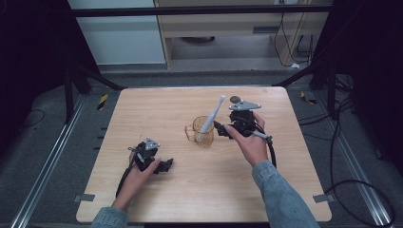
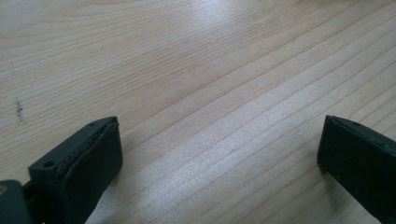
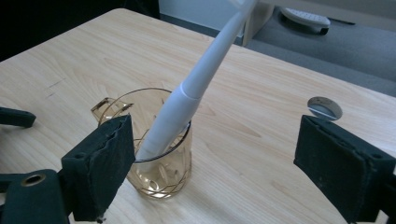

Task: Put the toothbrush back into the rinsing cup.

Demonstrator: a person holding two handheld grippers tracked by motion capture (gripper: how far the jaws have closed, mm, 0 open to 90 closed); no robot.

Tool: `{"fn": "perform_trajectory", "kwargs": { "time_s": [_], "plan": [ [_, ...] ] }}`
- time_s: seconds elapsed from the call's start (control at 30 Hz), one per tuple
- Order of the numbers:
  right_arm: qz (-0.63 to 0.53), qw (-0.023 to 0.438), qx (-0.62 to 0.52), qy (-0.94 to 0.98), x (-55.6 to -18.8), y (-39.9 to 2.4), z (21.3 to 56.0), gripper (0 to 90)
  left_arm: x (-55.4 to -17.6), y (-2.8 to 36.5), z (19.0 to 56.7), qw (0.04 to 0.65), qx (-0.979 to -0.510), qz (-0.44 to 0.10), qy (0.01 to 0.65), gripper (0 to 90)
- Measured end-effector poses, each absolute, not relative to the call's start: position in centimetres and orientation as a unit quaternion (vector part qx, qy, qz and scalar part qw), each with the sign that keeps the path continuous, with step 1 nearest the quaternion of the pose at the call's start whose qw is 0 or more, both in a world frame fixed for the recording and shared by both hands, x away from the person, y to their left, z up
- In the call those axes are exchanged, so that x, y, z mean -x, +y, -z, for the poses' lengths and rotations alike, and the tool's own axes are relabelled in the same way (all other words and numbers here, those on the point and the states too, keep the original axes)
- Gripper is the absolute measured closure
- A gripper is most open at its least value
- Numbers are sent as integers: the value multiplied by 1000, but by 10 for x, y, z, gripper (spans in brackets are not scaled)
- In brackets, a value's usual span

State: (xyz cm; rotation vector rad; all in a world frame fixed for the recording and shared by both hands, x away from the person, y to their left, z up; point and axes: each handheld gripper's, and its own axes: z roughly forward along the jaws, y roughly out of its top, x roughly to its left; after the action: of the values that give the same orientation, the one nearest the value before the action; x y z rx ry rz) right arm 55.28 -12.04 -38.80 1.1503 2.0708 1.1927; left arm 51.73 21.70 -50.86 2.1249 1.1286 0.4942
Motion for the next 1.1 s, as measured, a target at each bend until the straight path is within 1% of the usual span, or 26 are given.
{"fn": "perform_trajectory", "kwargs": {
  "time_s": [0.13,0.23,0.3,0.5,0.67,0.77,1.1],
  "plan": [
    [-439,253,-420,753,-553,-125,387,116,-517,217,508,336,-815,-189,433,0],
    [-436,261,-419,753,-552,-128,386,149,-517,217,508,336,-815,-189,433,0],
    [-431,273,-413,754,-551,-131,385,154,-517,217,509,336,-815,-189,433,0],
    [-417,284,-405,763,-547,-138,383,160,-517,217,509,336,-815,-190,433,0],
    [-408,284,-403,768,-542,-148,383,160,-517,217,509,337,-814,-190,433,0],
    [-408,276,-407,769,-538,-155,387,155,-517,217,508,335,-815,-190,433,0],
    [-397,269,-424,768,-528,-188,411,146,-517,217,509,335,-814,-190,434,0]
  ]
}}
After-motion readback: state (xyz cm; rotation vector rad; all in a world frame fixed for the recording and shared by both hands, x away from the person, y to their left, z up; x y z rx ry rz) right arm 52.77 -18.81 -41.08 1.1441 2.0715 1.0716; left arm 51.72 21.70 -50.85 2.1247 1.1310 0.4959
